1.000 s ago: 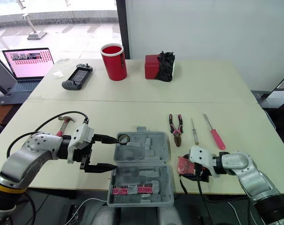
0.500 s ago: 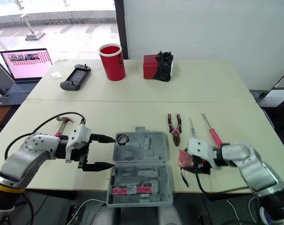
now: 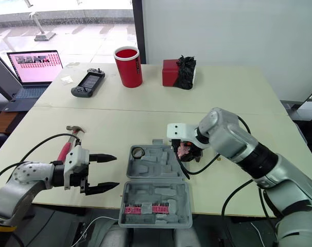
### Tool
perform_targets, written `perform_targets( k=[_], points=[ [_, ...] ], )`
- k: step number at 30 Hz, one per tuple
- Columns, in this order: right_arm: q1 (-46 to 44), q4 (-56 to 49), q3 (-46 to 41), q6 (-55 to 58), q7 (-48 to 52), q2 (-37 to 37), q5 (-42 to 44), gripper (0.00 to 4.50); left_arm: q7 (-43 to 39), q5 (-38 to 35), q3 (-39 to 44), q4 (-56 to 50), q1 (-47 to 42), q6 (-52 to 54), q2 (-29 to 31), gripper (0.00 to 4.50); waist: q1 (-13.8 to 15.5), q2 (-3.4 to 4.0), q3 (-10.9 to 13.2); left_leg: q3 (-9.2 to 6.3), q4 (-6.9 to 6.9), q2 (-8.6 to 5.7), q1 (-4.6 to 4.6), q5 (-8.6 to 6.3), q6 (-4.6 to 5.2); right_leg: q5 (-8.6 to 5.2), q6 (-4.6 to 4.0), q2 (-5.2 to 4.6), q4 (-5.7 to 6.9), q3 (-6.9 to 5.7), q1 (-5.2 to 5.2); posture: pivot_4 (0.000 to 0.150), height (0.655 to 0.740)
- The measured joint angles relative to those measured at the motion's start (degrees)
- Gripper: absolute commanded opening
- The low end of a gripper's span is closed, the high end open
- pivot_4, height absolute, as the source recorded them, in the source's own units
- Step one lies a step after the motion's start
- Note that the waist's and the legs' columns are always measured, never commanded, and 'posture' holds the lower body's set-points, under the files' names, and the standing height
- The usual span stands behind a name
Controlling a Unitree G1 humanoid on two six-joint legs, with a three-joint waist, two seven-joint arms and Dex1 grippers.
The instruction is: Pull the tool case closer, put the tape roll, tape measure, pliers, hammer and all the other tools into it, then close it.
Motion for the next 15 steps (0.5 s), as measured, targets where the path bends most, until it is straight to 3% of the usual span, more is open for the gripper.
perform_targets(
  k=[5,15],
  points=[
    [-1.0,7.0,4.1,-2.6,-3.0,6.3,-4.0,2.86,2.6,0.0,2.0,-2.9,3.3,0.1,0.0,4.50,-0.2,0.02,0.0,0.00,0.00,0.00,0.01,0.01,-0.01,0.01,-0.02,0.01,0.03,0.00,-0.04,0.150,0.7400],
    [-0.9,12.7,5.1,-9.5,-5.4,10.7,-8.0,2.86,4.7,0.0,2.3,-4.8,5.3,1.3,0.5,4.50,-0.3,0.00,0.0,0.00,0.01,0.00,0.01,0.01,-0.02,0.02,-0.02,0.01,0.04,0.00,-0.04,0.150,0.7400]
  ],
)
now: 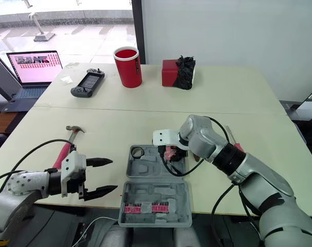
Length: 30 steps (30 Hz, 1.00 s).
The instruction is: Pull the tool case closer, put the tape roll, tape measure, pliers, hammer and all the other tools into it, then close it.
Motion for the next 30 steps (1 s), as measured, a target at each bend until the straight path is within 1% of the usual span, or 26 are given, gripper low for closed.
perform_targets(
  k=[7,8,9,10,14,19,24,27,28,30],
  points=[
    [0.7,0.2,0.0,-1.1,0.0,0.5,-1.5,2.86,-0.1,0.0,0.0,0.0,-0.6,0.1,0.5,4.50,-0.9,0.00,0.0,0.00,0.00,0.00,0.00,0.00,0.00,0.00,0.00,0.00,0.01,0.00,0.00,0.150,0.7400],
    [1.0,0.2,0.0,-1.2,0.0,0.4,-1.8,3.90,-0.1,0.0,0.0,0.0,-0.7,0.1,0.5,4.50,-1.0,0.00,0.0,0.00,0.00,0.00,0.00,0.00,0.00,0.00,0.00,0.00,0.01,0.00,0.00,0.150,0.7400],
    [1.2,0.1,0.0,-1.3,0.0,0.3,-1.8,4.28,-0.1,0.0,-0.1,0.0,-0.9,0.1,0.5,4.50,-1.1,0.00,0.0,0.00,0.00,0.00,0.00,0.00,0.00,0.00,0.00,0.00,0.01,0.00,0.00,0.150,0.7400],
    [1.4,-0.3,0.0,-1.8,0.2,0.1,-1.8,4.41,-0.2,0.0,-0.1,0.0,-1.1,0.1,0.5,4.50,-1.1,0.00,0.0,0.00,-0.01,0.00,0.00,0.00,0.00,0.01,0.01,0.00,0.01,0.00,0.00,0.150,0.7400],
    [1.6,-1.9,-0.6,-2.9,0.1,-0.4,-2.7,4.41,-0.3,0.0,-0.4,0.1,-2.0,0.1,0.5,4.50,-1.3,0.00,0.0,0.00,-0.01,0.00,0.01,0.00,0.00,0.01,0.01,0.00,0.03,0.00,0.00,0.150,0.7400],
    [1.6,-6.3,-5.3,-2.1,1.9,-2.9,-2.1,4.41,-0.6,0.0,-0.8,0.3,-2.2,0.1,0.5,4.50,-1.1,0.00,0.0,0.00,-0.02,0.00,0.01,0.00,0.00,0.01,0.01,0.00,0.02,0.00,0.01,0.150,0.7400],
    [4.9,-10.4,-15.1,-2.5,2.4,-3.1,5.4,4.41,-0.6,0.1,-1.2,0.6,-3.4,0.1,0.4,4.50,-1.1,-0.01,0.0,0.00,-0.01,0.00,0.01,0.00,0.00,0.01,0.01,0.00,0.02,0.00,0.03,0.150,0.7400],
    [10.3,-10.8,-25.1,-8.1,-0.9,0.1,12.4,4.41,-0.6,0.1,-1.4,0.8,-4.0,0.1,0.4,4.50,-1.1,-0.03,0.0,-0.01,0.00,0.00,0.01,0.00,0.00,0.01,0.01,0.00,0.01,0.00,0.08,0.150,0.7400],
    [11.8,-10.9,-26.9,-9.2,-1.2,0.2,14.4,4.41,-0.6,0.1,-1.5,0.8,-4.2,0.1,0.4,4.50,-1.1,-0.02,0.0,-0.01,0.00,0.00,0.01,0.00,0.00,0.01,0.01,-0.01,0.01,0.00,0.08,0.150,0.7400],
    [14.0,-10.5,-29.5,-9.3,-0.7,-0.3,17.4,3.88,-0.7,0.1,-1.5,1.0,-4.4,0.1,0.4,4.50,-1.1,-0.02,0.0,-0.01,0.01,-0.01,0.02,0.00,0.00,0.01,0.01,-0.01,0.00,0.00,0.09,0.150,0.7400]
  ],
)
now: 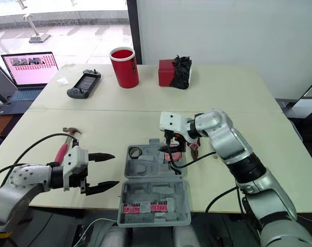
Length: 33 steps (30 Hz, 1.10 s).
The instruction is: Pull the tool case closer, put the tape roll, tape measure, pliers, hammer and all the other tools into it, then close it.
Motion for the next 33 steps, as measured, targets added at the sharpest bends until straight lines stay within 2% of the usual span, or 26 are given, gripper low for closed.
perform_targets(
  k=[1,5,11,23,29,33],
  points=[
    [0.7,0.7,-1.2,0.0,0.4,0.0,1.5,3.59,0.0,0.0,0.0,0.2,0.0,0.0,0.0,4.50,0.0,0.00,0.0,0.00,0.01,0.00,0.00,0.00,0.00,0.00,0.00,0.00,0.00,0.00,0.00,0.150,0.7400],
    [4.3,3.9,-4.6,-2.6,0.7,0.3,6.0,1.59,-0.3,0.0,-0.4,0.5,-1.2,0.0,0.0,4.50,0.0,0.00,0.0,0.00,0.00,0.00,0.05,0.00,0.00,0.00,-0.01,0.01,0.01,0.00,0.04,0.150,0.7400],
    [8.6,12.5,-4.0,-11.4,-0.2,0.3,5.5,1.59,-0.6,0.0,-1.4,1.4,-2.2,0.2,0.0,4.50,-0.1,0.00,0.0,0.00,0.00,0.00,0.05,0.00,0.00,0.00,0.00,0.01,0.00,0.01,0.04,0.150,0.7400],
    [10.2,25.9,-4.5,-22.2,-4.6,3.2,5.2,1.59,-1.2,0.0,-1.6,2.0,-3.3,0.7,0.0,4.50,-0.1,0.00,0.0,0.00,0.00,0.00,0.07,0.00,0.00,0.00,0.00,0.02,-0.01,0.01,0.10,0.150,0.7400],
    [10.6,33.2,-4.1,-31.2,-5.1,5.0,4.0,1.59,-2.0,0.1,-1.6,2.6,-3.6,0.5,0.0,4.50,-0.1,-0.06,0.0,0.00,-0.01,0.00,0.53,0.00,0.00,-0.03,-0.04,0.02,-0.10,0.01,0.62,0.150,0.7400],
    [10.8,34.1,-5.2,-31.8,-5.0,5.5,4.7,1.59,-2.2,0.1,-1.6,2.7,-3.9,0.5,0.0,4.50,-0.1,-0.07,-0.1,0.00,-0.07,0.00,0.69,0.00,0.00,-0.12,-0.19,0.02,-0.11,0.02,0.75,0.150,0.7400]
  ],
)
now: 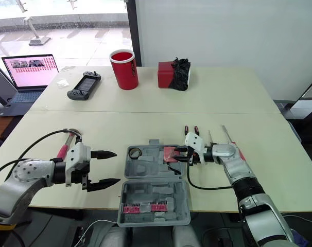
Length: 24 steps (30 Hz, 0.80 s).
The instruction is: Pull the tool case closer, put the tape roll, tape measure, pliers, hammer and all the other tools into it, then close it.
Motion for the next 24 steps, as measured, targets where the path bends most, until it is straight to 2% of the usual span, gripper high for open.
perform_targets(
  k=[5,9,11,13,16,22,24],
  points=[
    [2.6,-4.2,-2.9,2.8,-0.2,0.6,4.1,1.59,0.5,0.0,0.4,1.8,0.1,-0.9,-0.2,4.50,0.1,0.05,0.0,0.00,-0.02,0.00,-0.10,0.00,0.00,0.09,0.18,0.00,0.00,0.00,-0.09,0.150,0.7400],
    [3.7,-11.4,-8.1,6.9,-0.5,-1.4,9.3,1.59,3.0,1.3,2.8,4.1,0.9,-3.1,-1.3,4.50,0.1,0.05,0.0,0.00,-0.04,0.00,-0.09,0.00,0.00,0.08,0.18,0.00,0.00,0.01,-0.09,0.150,0.7400],
    [4.8,-13.2,-10.4,9.7,0.5,-3.7,11.8,2.11,4.3,1.7,5.1,5.7,2.5,-4.4,-1.5,4.50,0.2,0.05,0.0,0.00,-0.05,0.00,-0.11,0.00,0.00,0.07,0.18,-0.01,-0.03,0.01,-0.09,0.150,0.7400],
    [7.2,-14.6,-13.5,12.1,0.8,-5.8,14.4,2.87,5.6,2.2,8.6,7.9,4.9,-5.8,-1.6,4.50,0.2,0.05,0.0,0.00,-0.06,0.00,-0.13,-0.01,0.01,0.04,0.14,-0.01,-0.04,0.01,-0.12,0.150,0.7400],
    [12.3,-16.5,-18.9,13.1,-0.5,-7.8,16.5,4.40,8.2,2.4,15.9,12.6,9.0,-9.2,-2.3,4.50,0.1,0.05,0.0,0.01,-0.06,0.00,-0.13,-0.01,0.01,-0.04,0.00,-0.01,-0.04,0.02,-0.15,0.150,0.7400],
    [24.7,-19.4,-29.6,12.7,-5.8,-8.7,19.2,4.46,12.1,1.3,29.6,20.8,18.3,-16.1,-8.0,4.50,0.1,0.00,0.0,0.04,-0.05,0.00,-0.14,-0.02,-0.01,-0.08,-0.04,-0.01,-0.14,0.08,-0.13,0.150,0.7400],
    [27.5,-18.8,-32.9,11.0,-7.7,-8.4,19.6,4.46,13.0,1.0,31.9,22.5,20.9,-17.0,-9.7,4.50,0.1,-0.01,0.0,0.05,-0.01,0.00,-0.17,-0.02,-0.01,-0.07,-0.06,-0.01,-0.16,0.09,-0.14,0.150,0.7400]
  ],
)
